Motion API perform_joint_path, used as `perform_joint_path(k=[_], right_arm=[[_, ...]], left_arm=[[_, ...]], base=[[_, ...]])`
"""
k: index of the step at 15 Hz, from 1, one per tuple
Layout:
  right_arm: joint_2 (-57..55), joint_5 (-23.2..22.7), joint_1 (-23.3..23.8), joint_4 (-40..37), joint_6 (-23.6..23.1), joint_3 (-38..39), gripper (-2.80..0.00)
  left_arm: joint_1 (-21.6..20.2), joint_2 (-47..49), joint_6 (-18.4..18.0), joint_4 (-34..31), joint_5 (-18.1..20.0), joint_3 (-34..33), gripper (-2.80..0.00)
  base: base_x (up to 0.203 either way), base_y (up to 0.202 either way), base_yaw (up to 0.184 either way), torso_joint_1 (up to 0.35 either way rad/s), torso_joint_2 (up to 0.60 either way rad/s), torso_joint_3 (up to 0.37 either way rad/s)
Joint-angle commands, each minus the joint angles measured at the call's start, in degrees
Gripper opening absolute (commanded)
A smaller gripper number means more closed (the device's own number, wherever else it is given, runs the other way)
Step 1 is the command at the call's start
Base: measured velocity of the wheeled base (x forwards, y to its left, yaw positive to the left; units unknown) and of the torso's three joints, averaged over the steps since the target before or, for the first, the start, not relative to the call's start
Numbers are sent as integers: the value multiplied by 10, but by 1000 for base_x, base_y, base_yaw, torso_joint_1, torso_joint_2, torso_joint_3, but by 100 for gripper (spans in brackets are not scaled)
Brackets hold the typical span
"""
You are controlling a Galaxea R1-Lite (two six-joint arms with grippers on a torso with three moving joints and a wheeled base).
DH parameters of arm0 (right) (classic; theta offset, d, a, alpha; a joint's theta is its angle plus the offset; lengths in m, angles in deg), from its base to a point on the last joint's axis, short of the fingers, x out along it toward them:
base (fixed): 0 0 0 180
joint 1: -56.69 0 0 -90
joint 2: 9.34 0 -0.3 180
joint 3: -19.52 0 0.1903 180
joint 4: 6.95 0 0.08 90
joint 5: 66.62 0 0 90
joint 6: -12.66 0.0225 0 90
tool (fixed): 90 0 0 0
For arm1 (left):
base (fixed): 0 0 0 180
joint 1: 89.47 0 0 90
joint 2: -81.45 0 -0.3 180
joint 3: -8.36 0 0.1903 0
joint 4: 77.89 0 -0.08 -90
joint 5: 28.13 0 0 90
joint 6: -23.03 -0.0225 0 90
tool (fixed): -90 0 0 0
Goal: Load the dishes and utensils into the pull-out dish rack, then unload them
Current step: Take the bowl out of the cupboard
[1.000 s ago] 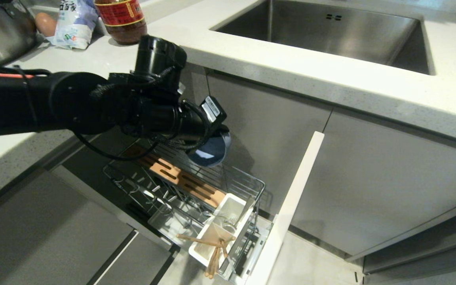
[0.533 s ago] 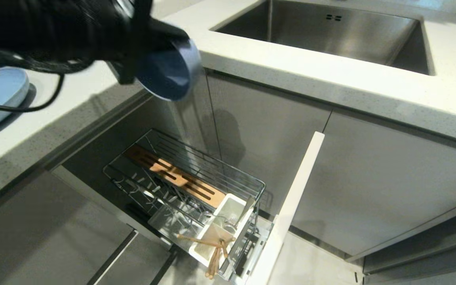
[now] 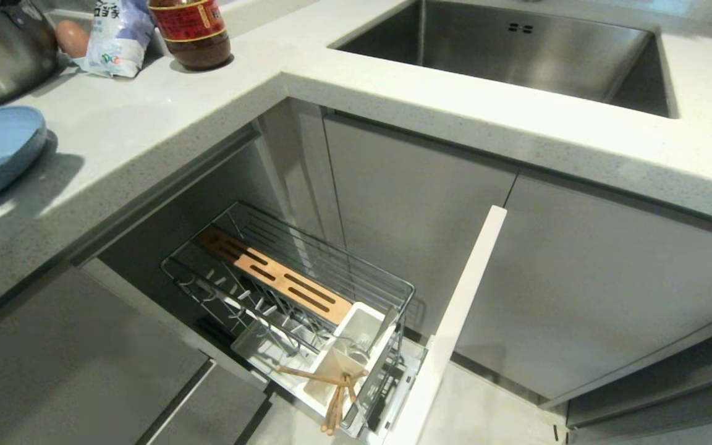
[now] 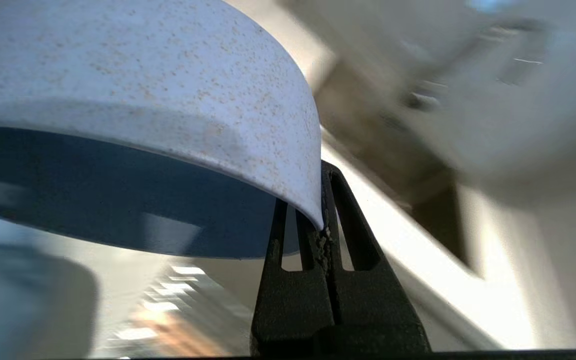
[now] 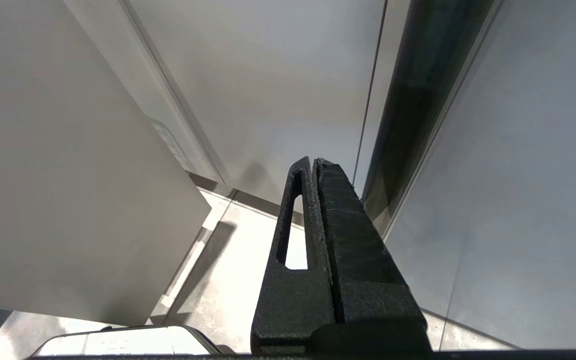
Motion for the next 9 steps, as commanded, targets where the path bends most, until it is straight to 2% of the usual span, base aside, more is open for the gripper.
perform_joint_path(k=[1, 4, 5, 7, 9], right_arm=[[2, 0, 0, 0, 0, 0, -280], [2, 0, 0, 0, 0, 0, -280], [2, 0, 0, 0, 0, 0, -280], [2, 0, 0, 0, 0, 0, -280], [2, 0, 0, 0, 0, 0, -280]], left_arm=[[-117, -33, -49, -67, 3, 18, -280], [-225, -38, -129, -131, -5, 26, -280], [-246, -32, -159, -158, -17, 31, -280], [-255, -5, -177, -249, -30, 90, -280], [-272, 29, -217, -314, -47, 111, -280]], base=[[0, 0, 0, 0, 0, 0], [0, 0, 0, 0, 0, 0], [0, 0, 0, 0, 0, 0], [0, 0, 0, 0, 0, 0], [0, 0, 0, 0, 0, 0]])
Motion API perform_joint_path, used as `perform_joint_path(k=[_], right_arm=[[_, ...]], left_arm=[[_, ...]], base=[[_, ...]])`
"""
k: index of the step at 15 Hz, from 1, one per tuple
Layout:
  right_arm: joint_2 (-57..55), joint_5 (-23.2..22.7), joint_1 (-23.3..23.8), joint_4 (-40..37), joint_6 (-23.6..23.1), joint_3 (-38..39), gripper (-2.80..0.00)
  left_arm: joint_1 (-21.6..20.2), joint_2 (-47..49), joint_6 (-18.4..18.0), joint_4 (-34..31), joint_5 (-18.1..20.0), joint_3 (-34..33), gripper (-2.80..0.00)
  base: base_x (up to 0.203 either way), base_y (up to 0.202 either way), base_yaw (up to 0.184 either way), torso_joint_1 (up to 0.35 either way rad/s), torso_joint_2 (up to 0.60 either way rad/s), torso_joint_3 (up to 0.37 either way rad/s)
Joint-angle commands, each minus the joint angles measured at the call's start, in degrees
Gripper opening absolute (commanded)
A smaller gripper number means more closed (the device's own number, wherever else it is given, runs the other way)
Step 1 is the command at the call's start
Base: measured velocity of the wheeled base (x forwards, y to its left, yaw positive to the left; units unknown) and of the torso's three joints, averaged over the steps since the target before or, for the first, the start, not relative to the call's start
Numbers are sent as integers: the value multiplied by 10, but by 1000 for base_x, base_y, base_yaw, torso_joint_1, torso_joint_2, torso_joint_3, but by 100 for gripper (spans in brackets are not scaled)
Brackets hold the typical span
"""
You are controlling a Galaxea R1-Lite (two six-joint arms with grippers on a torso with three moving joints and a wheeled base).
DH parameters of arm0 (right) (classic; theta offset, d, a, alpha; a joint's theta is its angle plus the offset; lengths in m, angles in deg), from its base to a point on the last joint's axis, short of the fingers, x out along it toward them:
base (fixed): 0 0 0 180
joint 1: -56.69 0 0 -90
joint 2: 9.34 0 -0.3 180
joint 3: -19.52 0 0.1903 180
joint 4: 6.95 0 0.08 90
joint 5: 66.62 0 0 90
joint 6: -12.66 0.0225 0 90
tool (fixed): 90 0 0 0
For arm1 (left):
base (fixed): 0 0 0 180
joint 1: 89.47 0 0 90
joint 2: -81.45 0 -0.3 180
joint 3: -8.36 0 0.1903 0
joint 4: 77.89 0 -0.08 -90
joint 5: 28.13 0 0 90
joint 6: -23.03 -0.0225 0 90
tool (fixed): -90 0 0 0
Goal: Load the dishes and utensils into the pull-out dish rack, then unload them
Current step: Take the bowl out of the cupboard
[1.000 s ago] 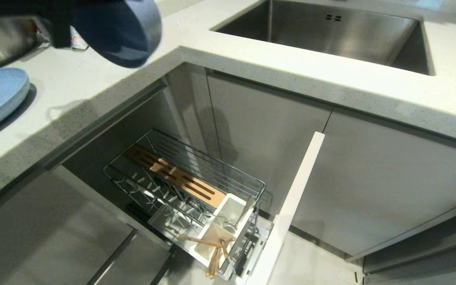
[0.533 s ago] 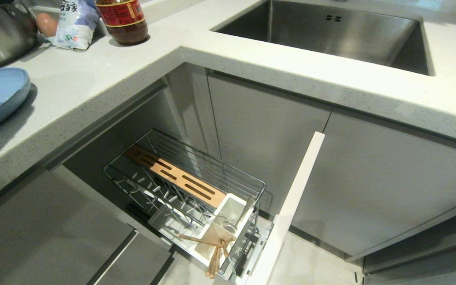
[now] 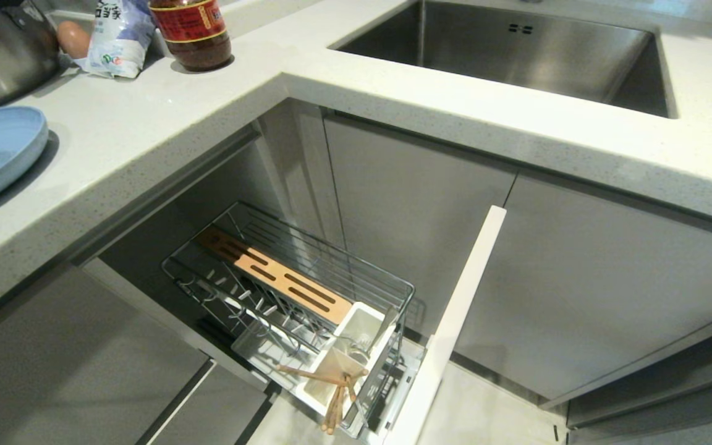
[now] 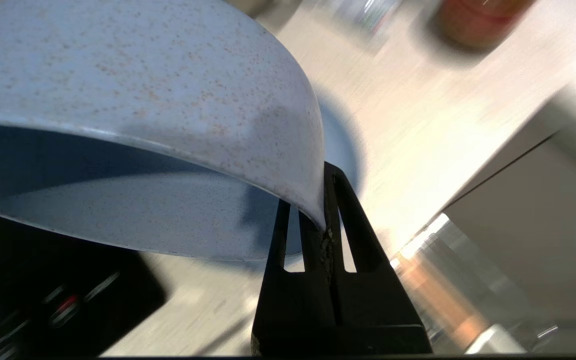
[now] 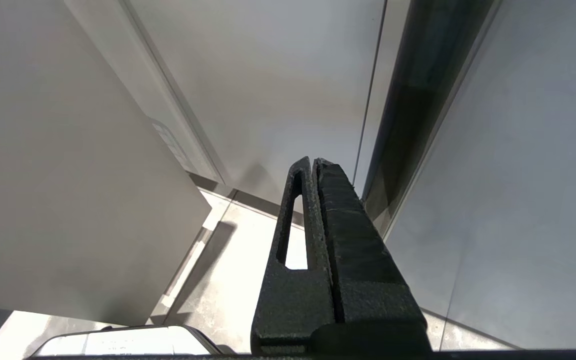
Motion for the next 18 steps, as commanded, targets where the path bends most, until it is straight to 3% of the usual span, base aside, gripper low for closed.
perform_joint_path(k=[1, 4, 6, 18], right_arm=[[2, 0, 0, 0, 0, 0, -280], [2, 0, 0, 0, 0, 0, -280], [2, 0, 0, 0, 0, 0, -280], [2, 0, 0, 0, 0, 0, -280]], left_arm=[[-21, 45, -24, -68, -10, 16, -280], [-20, 63, -30, -123, -4, 15, -280], [-17, 77, -29, -148, 25, 15, -280], [-21, 133, -28, -141, 32, 7, -280]], base=[[0, 0, 0, 0, 0, 0], [0, 0, 0, 0, 0, 0], [0, 0, 0, 0, 0, 0], [0, 0, 0, 0, 0, 0]])
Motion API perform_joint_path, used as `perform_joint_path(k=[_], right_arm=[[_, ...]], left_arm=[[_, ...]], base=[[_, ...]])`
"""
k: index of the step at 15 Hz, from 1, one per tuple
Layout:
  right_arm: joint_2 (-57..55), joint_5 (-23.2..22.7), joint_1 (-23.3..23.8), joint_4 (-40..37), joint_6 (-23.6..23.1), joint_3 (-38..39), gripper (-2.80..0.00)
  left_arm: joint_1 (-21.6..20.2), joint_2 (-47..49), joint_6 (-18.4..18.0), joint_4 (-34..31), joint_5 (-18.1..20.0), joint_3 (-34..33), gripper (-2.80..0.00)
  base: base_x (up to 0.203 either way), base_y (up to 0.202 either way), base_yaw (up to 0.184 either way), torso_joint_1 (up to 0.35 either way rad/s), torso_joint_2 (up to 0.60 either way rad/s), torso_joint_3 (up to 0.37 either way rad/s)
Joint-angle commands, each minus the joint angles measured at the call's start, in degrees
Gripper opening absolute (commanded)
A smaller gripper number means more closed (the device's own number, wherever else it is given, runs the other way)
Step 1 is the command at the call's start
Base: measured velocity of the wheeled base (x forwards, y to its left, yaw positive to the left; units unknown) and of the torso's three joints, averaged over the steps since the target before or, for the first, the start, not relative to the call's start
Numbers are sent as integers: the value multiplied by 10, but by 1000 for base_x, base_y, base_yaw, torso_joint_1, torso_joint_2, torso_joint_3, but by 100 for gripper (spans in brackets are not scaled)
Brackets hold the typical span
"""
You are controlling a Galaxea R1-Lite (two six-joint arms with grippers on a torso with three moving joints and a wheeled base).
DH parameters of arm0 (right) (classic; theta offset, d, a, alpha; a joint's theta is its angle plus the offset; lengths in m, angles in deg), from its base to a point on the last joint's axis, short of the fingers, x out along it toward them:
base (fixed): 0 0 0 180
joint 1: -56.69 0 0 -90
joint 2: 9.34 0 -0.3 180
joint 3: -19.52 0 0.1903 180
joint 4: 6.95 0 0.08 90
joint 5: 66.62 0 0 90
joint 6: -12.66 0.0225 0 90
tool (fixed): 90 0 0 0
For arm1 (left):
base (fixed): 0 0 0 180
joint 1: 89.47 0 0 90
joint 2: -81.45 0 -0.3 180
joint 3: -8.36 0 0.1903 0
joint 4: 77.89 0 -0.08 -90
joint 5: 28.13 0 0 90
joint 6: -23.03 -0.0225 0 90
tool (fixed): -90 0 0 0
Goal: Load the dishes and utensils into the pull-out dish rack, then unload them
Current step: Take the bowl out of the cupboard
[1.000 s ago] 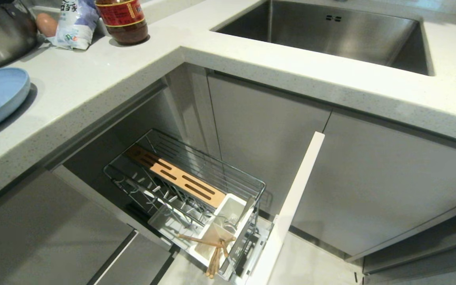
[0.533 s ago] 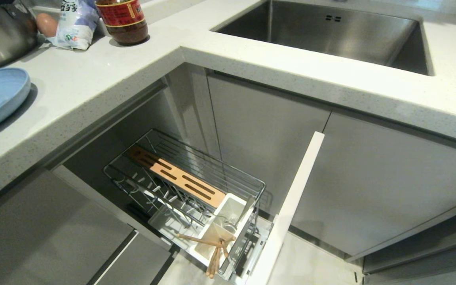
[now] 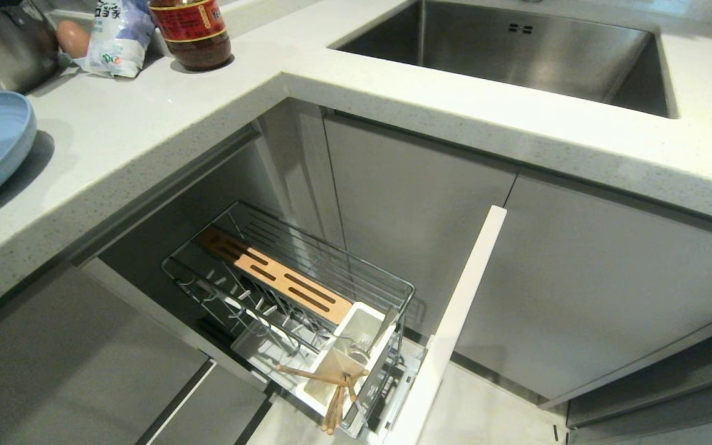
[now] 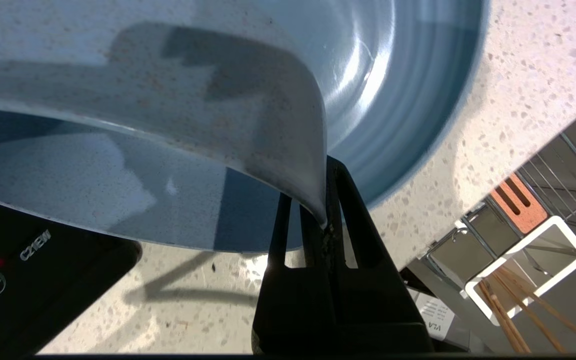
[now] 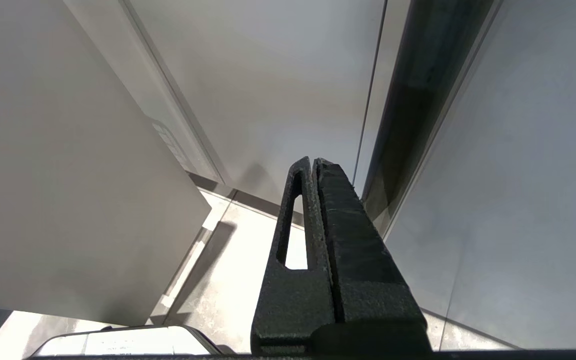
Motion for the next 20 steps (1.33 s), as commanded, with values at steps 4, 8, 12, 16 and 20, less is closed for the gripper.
perform_joint_path(k=[4, 8, 12, 16, 20], right_arm=[[2, 0, 0, 0, 0, 0, -280], [2, 0, 0, 0, 0, 0, -280], [2, 0, 0, 0, 0, 0, -280], [2, 0, 0, 0, 0, 0, -280], [2, 0, 0, 0, 0, 0, -280]], left_arm=[[-5, 14, 1, -1, 0, 1, 0], [-13, 15, 1, 17, -1, 1, 0], [-16, -11, 10, 54, -1, 0, 0], [-14, -79, 141, 238, 0, -25, 0], [27, -147, 327, 405, -2, -107, -280]], base=[[0, 0, 0, 0, 0, 0], [0, 0, 0, 0, 0, 0], [0, 0, 0, 0, 0, 0], [0, 0, 0, 0, 0, 0], [0, 0, 0, 0, 0, 0]])
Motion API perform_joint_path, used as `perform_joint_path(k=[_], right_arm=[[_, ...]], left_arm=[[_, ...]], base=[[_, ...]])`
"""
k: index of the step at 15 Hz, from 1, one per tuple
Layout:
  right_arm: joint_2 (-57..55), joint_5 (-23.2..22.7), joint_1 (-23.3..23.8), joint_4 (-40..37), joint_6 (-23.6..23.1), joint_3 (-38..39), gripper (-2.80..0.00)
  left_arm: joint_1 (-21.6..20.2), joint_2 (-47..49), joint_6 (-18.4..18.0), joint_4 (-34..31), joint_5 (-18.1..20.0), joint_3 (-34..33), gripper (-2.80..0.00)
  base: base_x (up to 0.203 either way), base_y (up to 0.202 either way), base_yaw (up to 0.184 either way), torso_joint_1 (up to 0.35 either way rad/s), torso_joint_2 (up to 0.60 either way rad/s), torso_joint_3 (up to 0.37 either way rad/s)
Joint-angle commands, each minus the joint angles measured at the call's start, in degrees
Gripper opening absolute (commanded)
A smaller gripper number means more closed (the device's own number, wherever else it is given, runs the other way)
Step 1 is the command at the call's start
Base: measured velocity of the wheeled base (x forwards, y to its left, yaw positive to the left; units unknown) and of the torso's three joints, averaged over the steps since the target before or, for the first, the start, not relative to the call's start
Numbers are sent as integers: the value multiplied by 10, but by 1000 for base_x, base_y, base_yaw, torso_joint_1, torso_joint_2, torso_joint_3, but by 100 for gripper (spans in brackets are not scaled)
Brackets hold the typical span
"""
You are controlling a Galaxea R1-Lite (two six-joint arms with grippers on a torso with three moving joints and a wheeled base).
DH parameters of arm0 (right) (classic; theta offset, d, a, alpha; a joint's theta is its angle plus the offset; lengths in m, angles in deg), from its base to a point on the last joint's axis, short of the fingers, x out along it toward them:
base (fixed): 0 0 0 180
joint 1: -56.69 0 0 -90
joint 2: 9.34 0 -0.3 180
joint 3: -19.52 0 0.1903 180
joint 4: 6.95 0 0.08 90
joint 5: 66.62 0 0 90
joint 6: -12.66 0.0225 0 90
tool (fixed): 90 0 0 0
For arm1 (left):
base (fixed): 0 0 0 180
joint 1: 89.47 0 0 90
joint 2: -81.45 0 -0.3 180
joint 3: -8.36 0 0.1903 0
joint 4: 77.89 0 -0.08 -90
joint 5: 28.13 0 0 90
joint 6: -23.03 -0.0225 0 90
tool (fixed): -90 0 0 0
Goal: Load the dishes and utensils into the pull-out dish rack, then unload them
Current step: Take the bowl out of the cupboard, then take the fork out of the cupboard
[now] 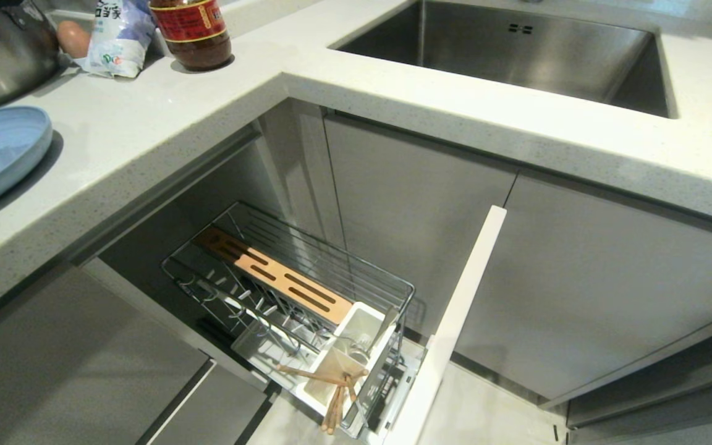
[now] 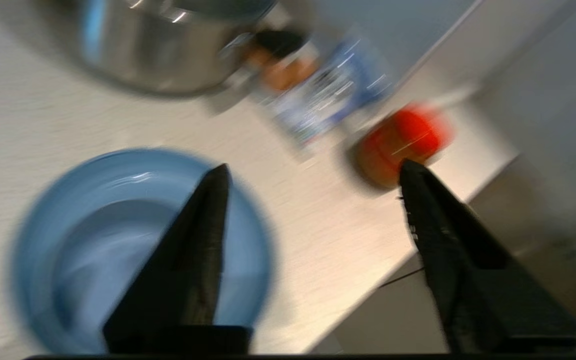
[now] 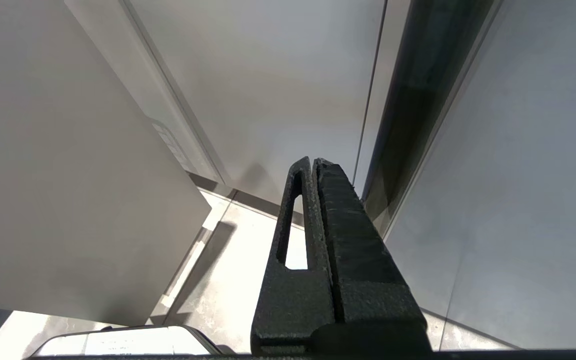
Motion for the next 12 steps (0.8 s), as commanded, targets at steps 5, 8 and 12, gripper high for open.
perform_joint_path(k=[5, 8, 12], right_arm=[[2, 0, 0, 0, 0, 0, -280], [2, 0, 0, 0, 0, 0, -280], [2, 0, 0, 0, 0, 0, -280]], left_arm=[[224, -31, 102, 40, -2, -48, -280], [378, -6, 108, -7, -5, -65, -280], [529, 65, 125, -50, -30, -112, -280]], base=[[0, 0, 0, 0, 0, 0], [0, 0, 0, 0, 0, 0], [0, 0, 0, 0, 0, 0]])
